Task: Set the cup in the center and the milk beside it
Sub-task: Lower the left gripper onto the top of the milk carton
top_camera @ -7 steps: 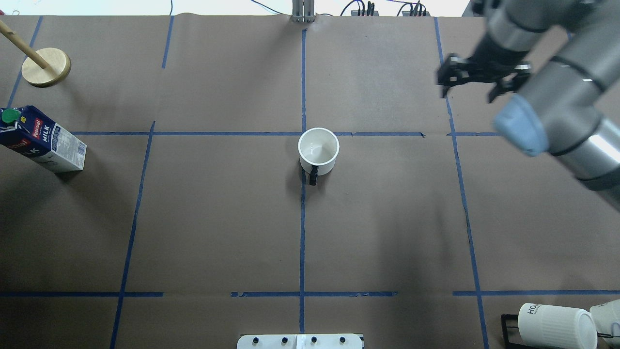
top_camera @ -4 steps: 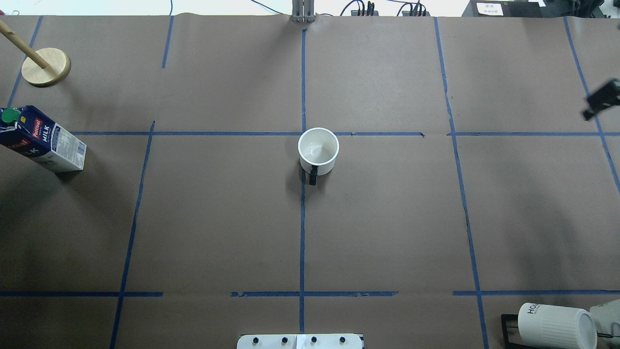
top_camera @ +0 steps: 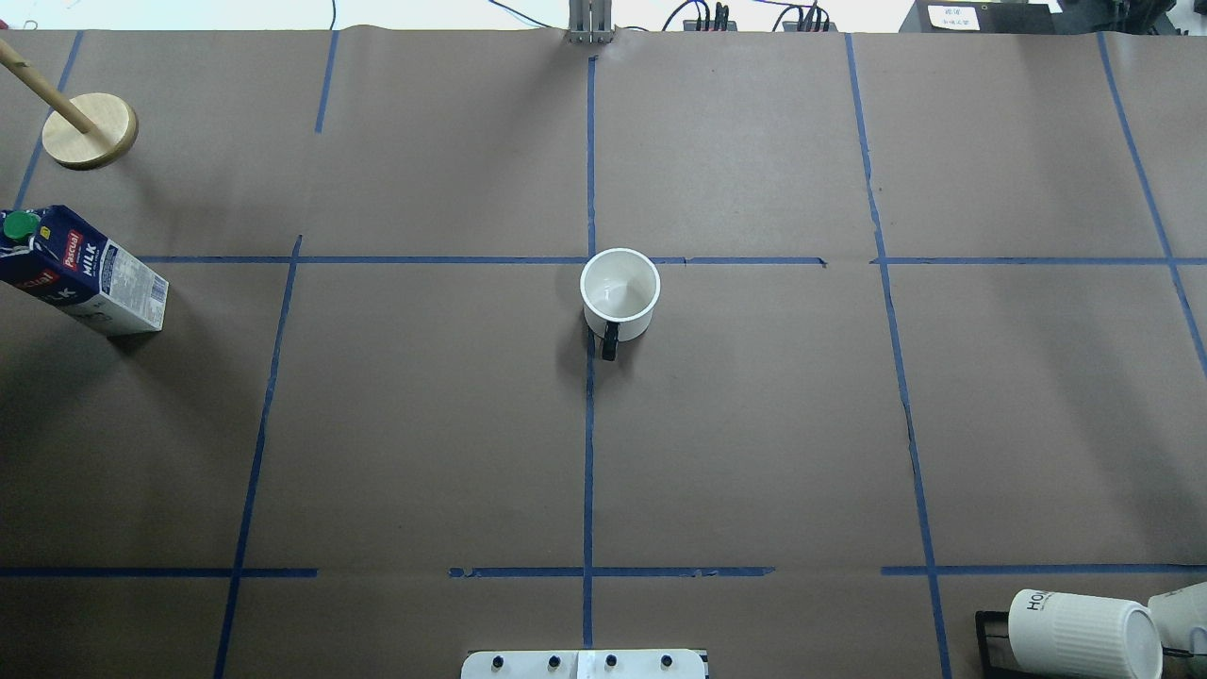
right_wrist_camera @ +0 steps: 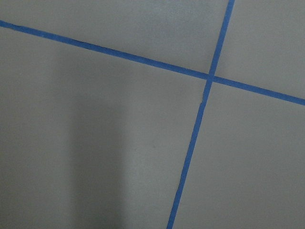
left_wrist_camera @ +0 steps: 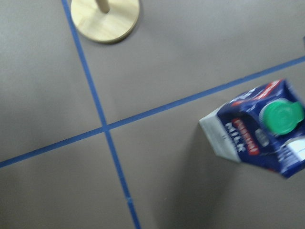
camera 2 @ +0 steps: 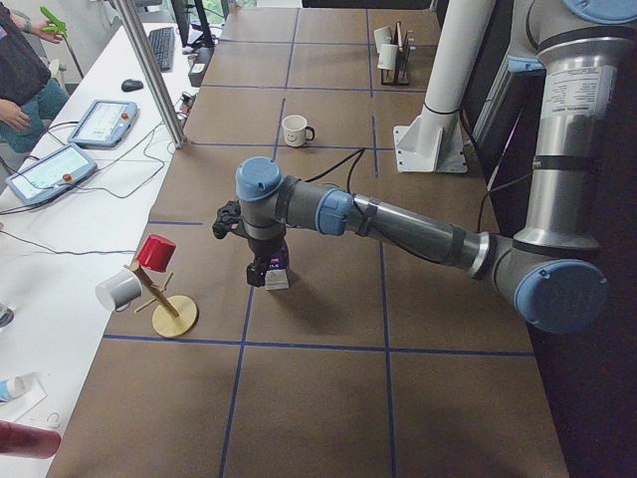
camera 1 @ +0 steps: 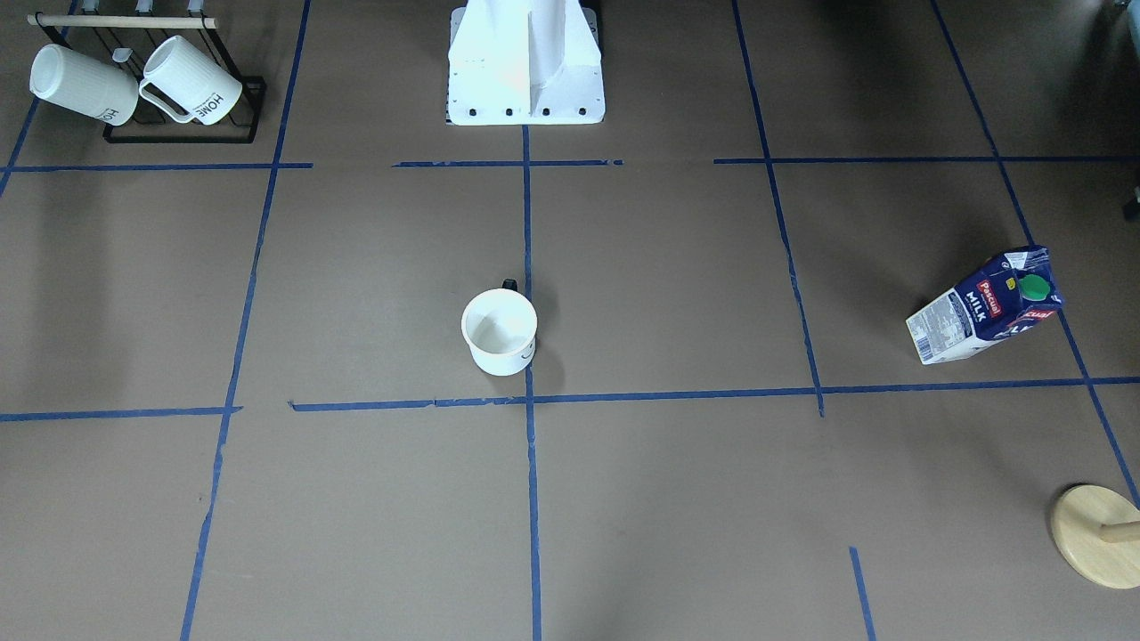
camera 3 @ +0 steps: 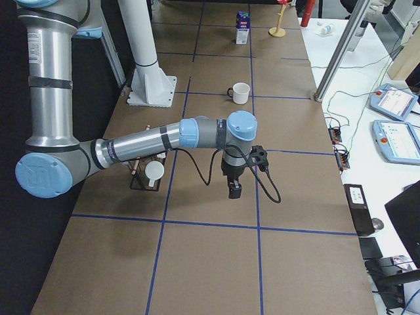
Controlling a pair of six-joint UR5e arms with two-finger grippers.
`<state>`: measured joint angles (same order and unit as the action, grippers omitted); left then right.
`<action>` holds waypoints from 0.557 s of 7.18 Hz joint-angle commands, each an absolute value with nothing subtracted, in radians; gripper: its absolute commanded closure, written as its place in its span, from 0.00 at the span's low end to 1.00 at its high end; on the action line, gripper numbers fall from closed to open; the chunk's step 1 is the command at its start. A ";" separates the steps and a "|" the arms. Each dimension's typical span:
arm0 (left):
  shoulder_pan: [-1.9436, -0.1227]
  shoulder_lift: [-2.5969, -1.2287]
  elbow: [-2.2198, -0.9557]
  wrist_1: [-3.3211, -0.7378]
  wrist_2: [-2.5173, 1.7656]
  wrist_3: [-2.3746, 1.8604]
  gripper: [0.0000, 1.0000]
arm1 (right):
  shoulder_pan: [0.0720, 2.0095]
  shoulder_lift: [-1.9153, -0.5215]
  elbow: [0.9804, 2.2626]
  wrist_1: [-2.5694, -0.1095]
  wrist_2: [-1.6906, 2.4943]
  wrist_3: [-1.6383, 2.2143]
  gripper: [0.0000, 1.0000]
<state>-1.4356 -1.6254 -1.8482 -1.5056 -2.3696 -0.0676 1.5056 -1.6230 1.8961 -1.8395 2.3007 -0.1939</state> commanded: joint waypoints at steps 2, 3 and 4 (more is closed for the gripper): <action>-1.293 -1.730 -1.864 -1.509 -2.359 -0.568 0.00 | 1.508 -1.624 1.896 -1.839 2.301 -0.195 0.00; -1.284 -1.732 -1.859 -1.509 -2.358 -0.575 0.00 | 1.506 -1.623 1.896 -1.839 2.301 -0.195 0.00; -1.264 -1.729 -1.844 -1.509 -2.356 -0.566 0.00 | 1.508 -1.621 1.894 -1.839 2.299 -0.195 0.00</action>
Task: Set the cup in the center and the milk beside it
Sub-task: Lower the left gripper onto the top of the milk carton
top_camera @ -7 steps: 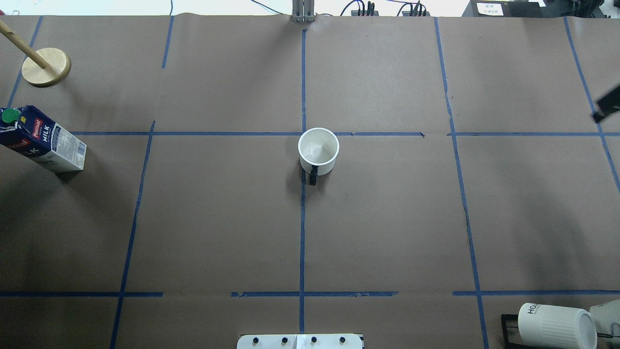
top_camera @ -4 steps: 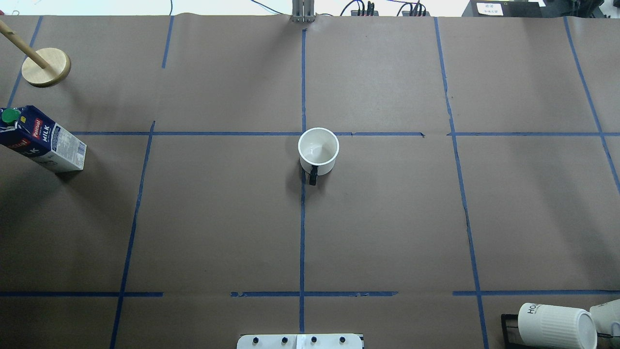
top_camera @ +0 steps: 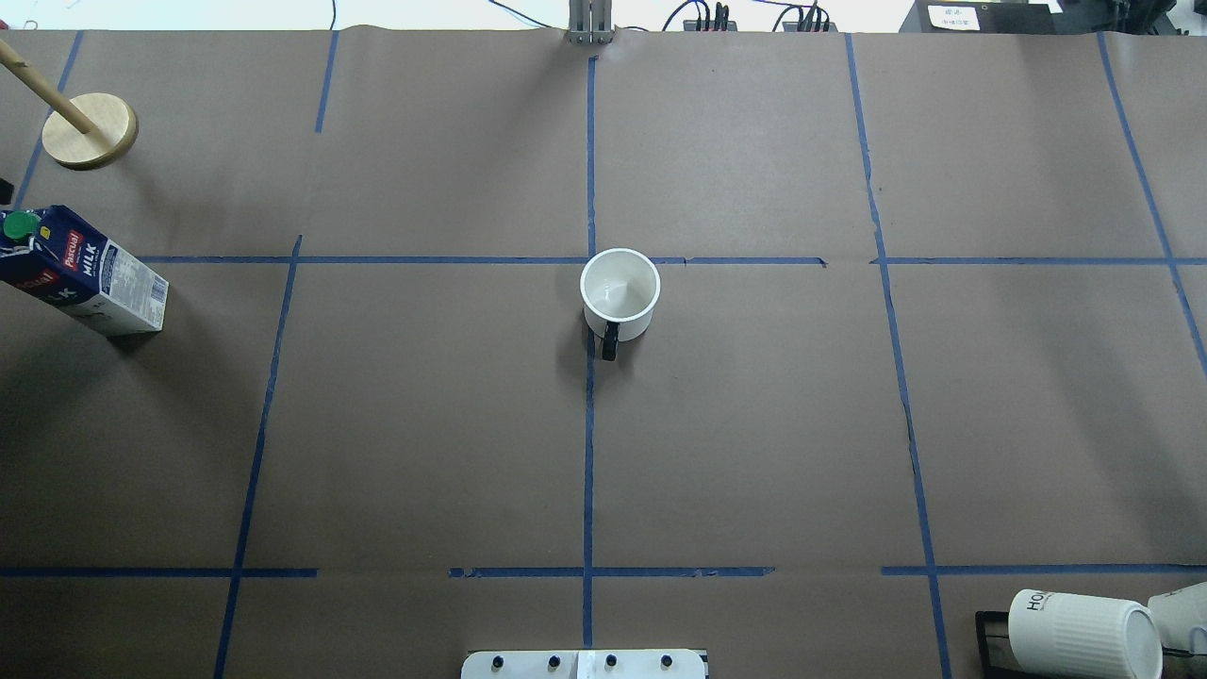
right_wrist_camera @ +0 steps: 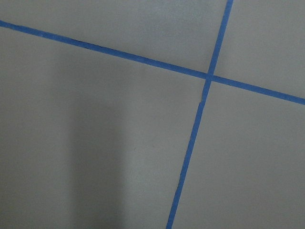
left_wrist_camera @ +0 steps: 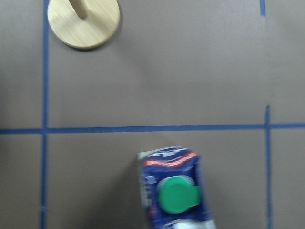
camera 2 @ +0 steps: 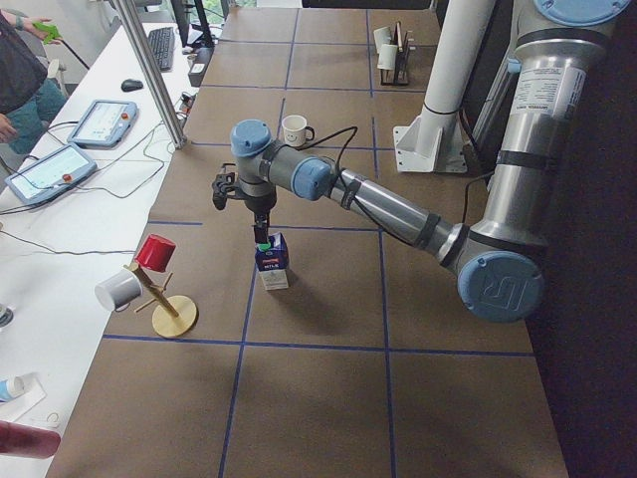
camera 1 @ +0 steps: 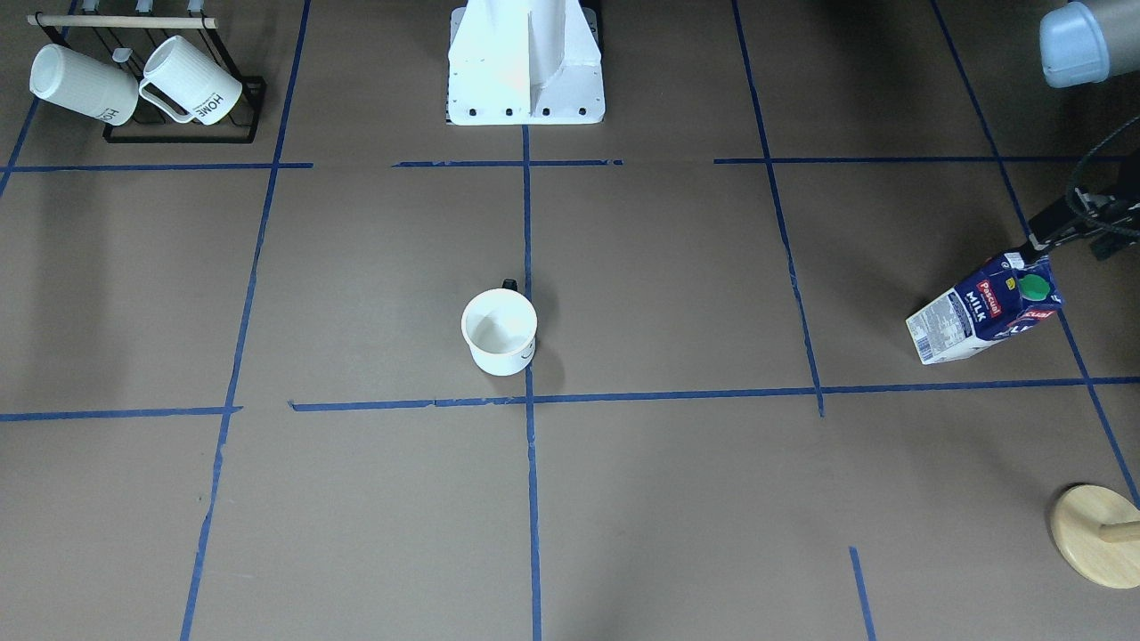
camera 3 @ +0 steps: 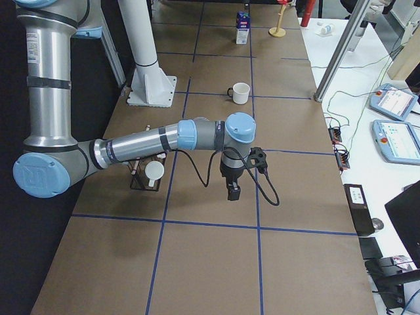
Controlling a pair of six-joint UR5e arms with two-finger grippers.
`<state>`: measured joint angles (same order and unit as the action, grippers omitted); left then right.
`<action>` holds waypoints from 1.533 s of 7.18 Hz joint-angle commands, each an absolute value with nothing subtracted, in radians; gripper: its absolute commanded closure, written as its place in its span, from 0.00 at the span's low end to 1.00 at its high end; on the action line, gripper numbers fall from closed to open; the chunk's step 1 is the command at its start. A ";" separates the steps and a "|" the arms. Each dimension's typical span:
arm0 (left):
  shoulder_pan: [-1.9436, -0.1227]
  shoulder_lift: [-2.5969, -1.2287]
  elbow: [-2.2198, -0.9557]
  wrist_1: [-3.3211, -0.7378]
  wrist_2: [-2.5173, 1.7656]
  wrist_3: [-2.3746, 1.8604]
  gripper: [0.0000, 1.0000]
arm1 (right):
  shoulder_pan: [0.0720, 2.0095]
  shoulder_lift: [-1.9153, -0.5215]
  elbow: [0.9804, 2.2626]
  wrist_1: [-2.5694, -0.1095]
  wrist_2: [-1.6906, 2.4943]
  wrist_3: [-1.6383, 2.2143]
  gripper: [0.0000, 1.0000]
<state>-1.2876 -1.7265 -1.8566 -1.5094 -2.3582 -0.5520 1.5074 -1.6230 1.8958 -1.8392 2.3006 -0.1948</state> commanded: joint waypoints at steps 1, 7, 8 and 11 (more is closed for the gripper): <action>-1.255 -1.727 -1.836 -1.509 -2.355 -0.565 0.00 | 1.506 -1.621 1.893 -1.841 2.299 -0.195 0.00; -1.220 -1.721 -1.697 -1.670 -2.310 -0.561 0.00 | 1.506 -1.621 1.890 -1.839 2.298 -0.196 0.00; -1.216 -1.720 -1.689 -1.684 -2.309 -0.561 0.00 | 1.506 -1.621 1.888 -1.839 2.298 -0.196 0.00; -1.212 -1.720 -1.695 -1.707 -2.289 -0.558 0.62 | 1.508 -1.626 1.890 -1.839 2.298 -0.196 0.00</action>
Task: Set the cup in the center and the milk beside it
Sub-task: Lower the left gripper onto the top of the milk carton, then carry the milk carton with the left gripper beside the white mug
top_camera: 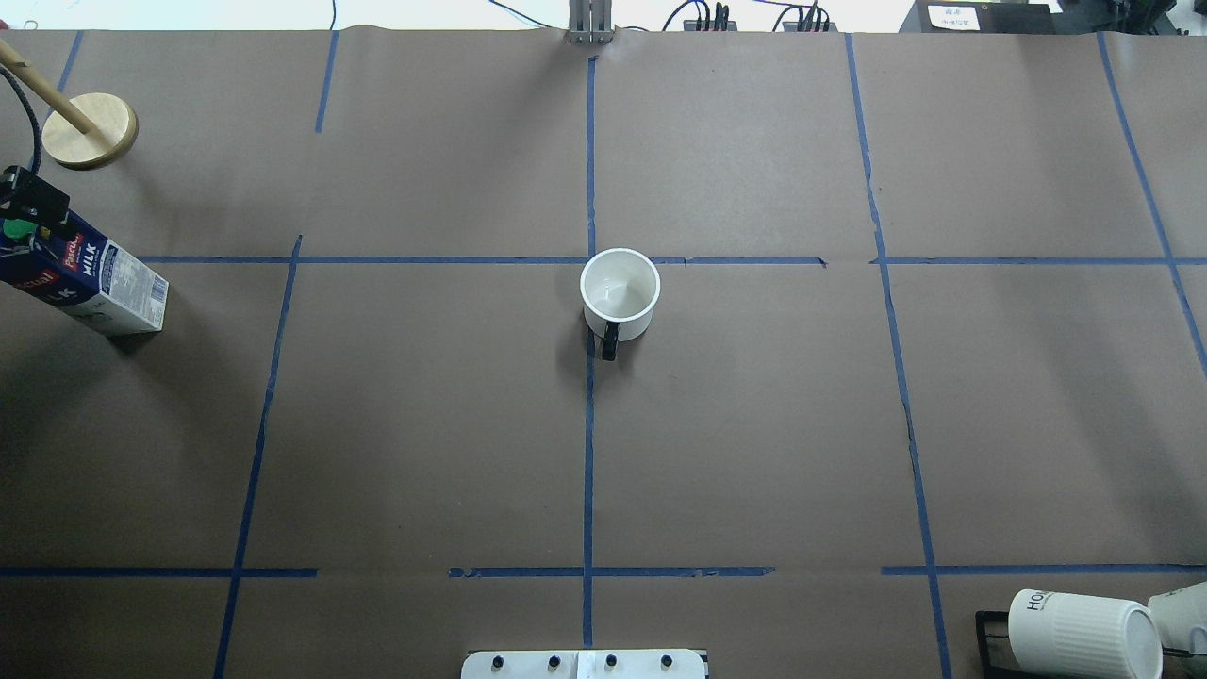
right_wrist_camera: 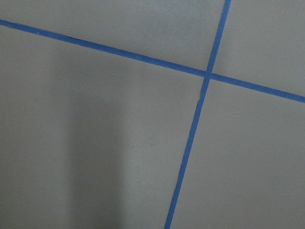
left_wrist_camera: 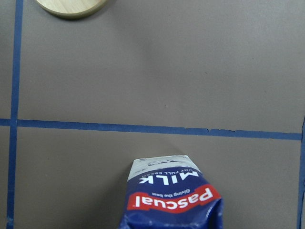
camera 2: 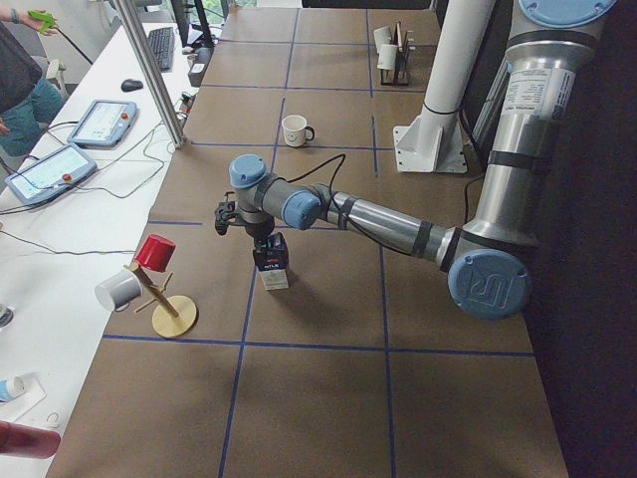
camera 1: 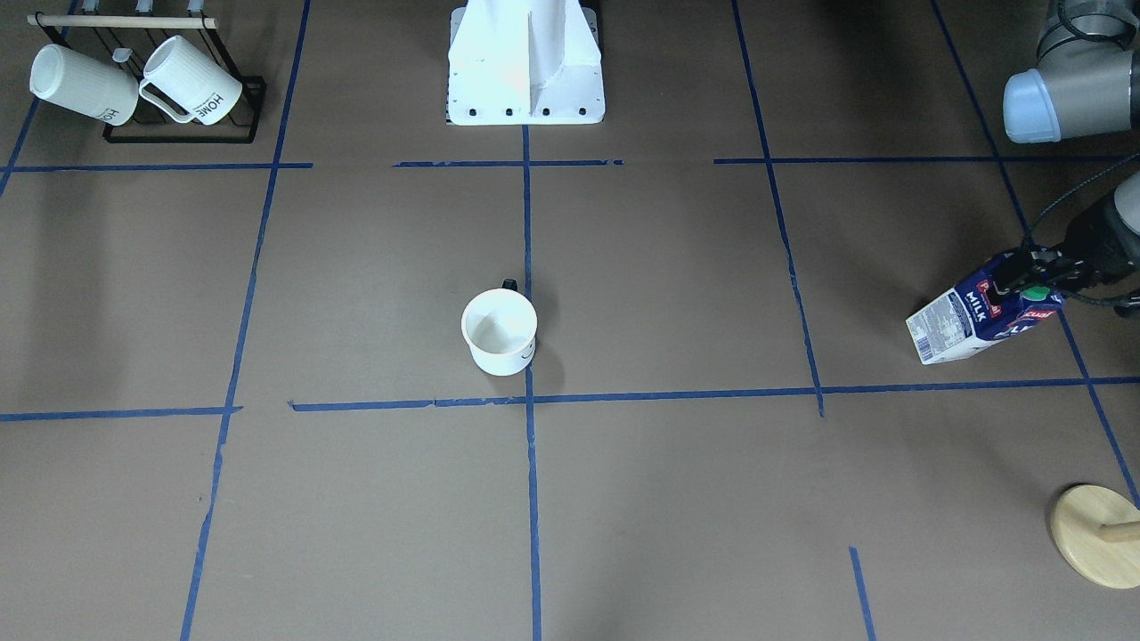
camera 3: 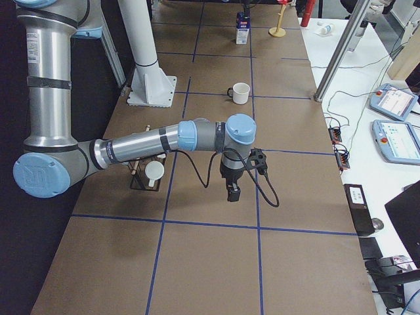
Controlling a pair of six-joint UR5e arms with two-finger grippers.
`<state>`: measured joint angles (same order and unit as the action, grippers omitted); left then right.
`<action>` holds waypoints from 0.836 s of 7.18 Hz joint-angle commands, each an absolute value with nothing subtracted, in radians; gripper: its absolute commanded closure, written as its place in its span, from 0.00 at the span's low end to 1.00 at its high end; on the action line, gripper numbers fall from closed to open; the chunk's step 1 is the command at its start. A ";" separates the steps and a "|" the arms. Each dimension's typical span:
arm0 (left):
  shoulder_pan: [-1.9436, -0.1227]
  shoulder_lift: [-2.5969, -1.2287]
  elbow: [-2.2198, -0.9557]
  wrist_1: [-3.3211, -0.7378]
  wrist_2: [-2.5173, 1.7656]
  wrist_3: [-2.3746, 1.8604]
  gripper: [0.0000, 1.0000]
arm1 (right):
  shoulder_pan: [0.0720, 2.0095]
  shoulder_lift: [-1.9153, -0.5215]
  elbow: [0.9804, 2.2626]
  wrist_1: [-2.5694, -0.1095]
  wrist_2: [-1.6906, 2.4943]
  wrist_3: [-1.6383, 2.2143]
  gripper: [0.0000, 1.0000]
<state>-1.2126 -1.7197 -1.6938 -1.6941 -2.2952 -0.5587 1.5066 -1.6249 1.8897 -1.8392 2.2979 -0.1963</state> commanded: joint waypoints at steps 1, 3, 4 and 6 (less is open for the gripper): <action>-1.212 -1.720 -1.701 -1.706 -2.287 -0.558 0.67 | 1.506 -1.626 1.887 -1.839 2.298 -0.198 0.00; -1.212 -1.732 -1.739 -1.686 -2.289 -0.564 0.68 | 1.508 -1.628 1.887 -1.839 2.298 -0.198 0.00; -1.209 -1.759 -1.794 -1.599 -2.289 -0.566 0.68 | 1.508 -1.629 1.890 -1.839 2.298 -0.198 0.00; -1.153 -1.946 -1.859 -1.342 -2.287 -0.578 0.68 | 1.508 -1.631 1.890 -1.839 2.299 -0.196 0.00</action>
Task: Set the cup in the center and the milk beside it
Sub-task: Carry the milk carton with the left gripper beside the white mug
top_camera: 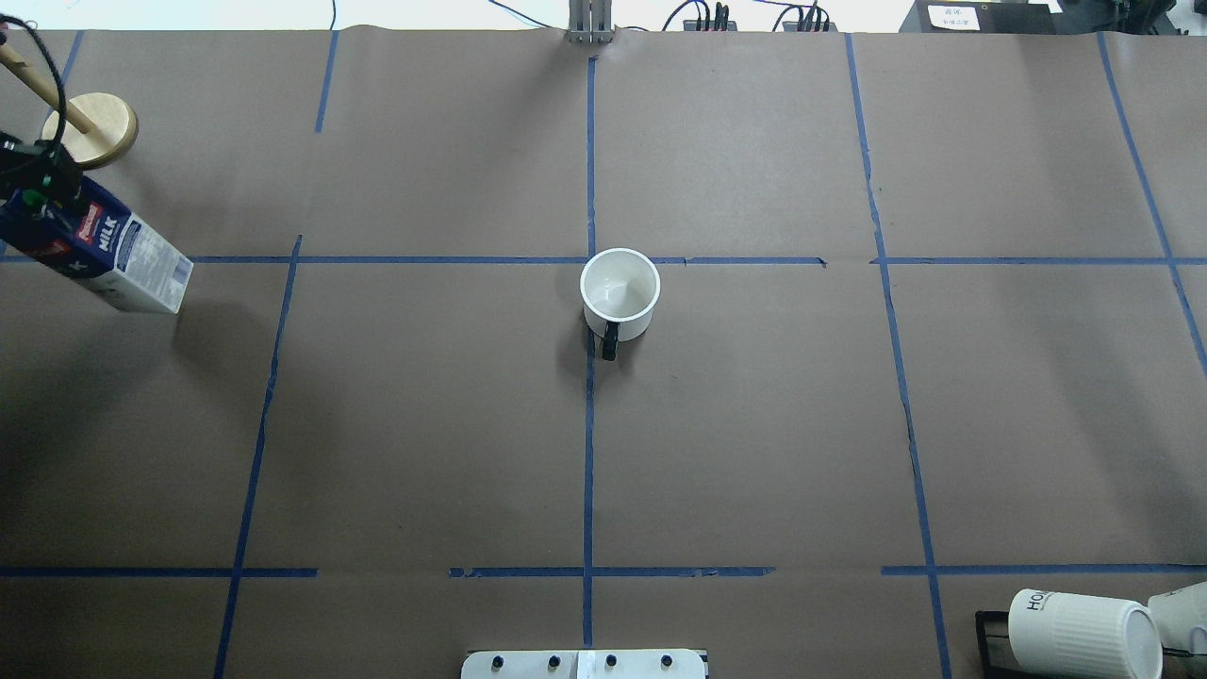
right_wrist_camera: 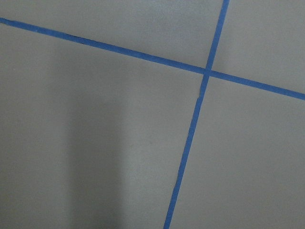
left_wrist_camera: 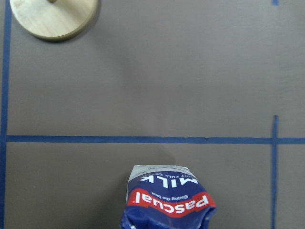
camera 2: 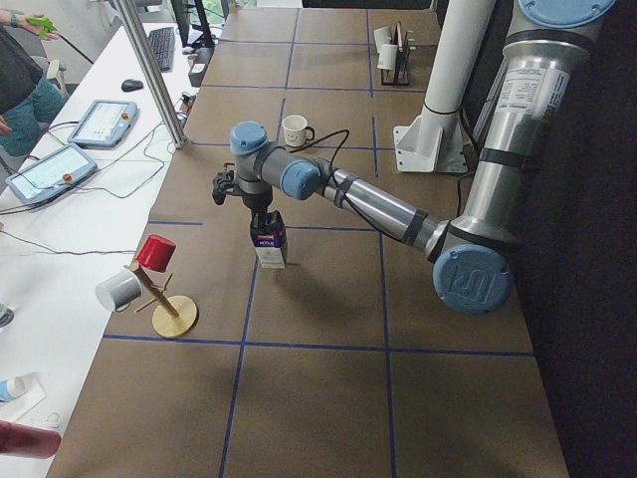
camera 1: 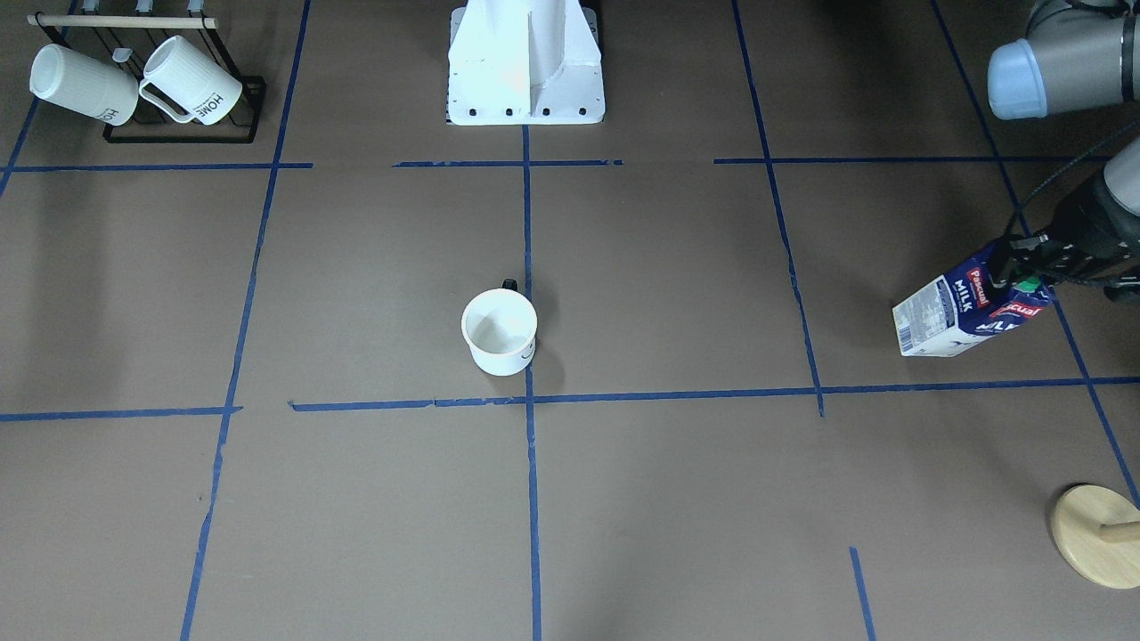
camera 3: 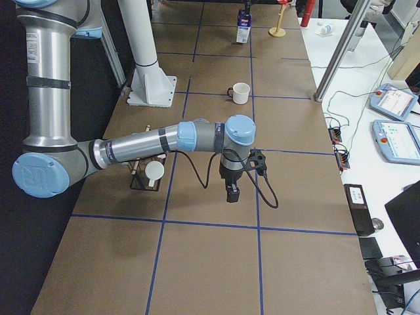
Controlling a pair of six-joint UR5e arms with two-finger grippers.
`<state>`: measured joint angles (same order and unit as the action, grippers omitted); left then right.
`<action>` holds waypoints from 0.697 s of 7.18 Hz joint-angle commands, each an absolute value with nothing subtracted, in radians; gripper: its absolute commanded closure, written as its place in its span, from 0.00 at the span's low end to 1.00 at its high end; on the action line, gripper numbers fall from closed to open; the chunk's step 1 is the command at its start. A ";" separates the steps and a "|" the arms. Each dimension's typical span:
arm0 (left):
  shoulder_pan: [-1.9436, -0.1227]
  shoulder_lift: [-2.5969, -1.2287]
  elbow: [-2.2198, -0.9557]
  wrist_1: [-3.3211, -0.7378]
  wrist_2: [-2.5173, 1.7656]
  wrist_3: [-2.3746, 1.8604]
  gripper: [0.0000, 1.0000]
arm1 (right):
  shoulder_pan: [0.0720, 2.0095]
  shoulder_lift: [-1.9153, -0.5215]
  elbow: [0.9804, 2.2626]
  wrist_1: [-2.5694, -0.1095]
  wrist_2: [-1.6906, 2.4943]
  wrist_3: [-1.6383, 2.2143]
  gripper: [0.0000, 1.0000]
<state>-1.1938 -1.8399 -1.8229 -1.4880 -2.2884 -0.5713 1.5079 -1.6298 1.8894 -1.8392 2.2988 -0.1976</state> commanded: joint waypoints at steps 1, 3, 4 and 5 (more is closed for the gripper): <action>-1.103 -2.016 -1.856 -1.310 -2.272 -0.612 0.68 | 1.508 -1.631 1.888 -1.841 2.299 -0.196 0.00; -0.918 -2.184 -1.832 -1.302 -2.170 -0.878 0.68 | 1.508 -1.631 1.887 -1.839 2.299 -0.196 0.00; -0.861 -2.279 -1.778 -1.304 -2.142 -0.972 0.68 | 1.508 -1.631 1.888 -1.839 2.299 -0.196 0.00; -0.823 -2.395 -1.693 -1.308 -2.123 -1.080 0.68 | 1.506 -1.631 1.887 -1.841 2.298 -0.195 0.00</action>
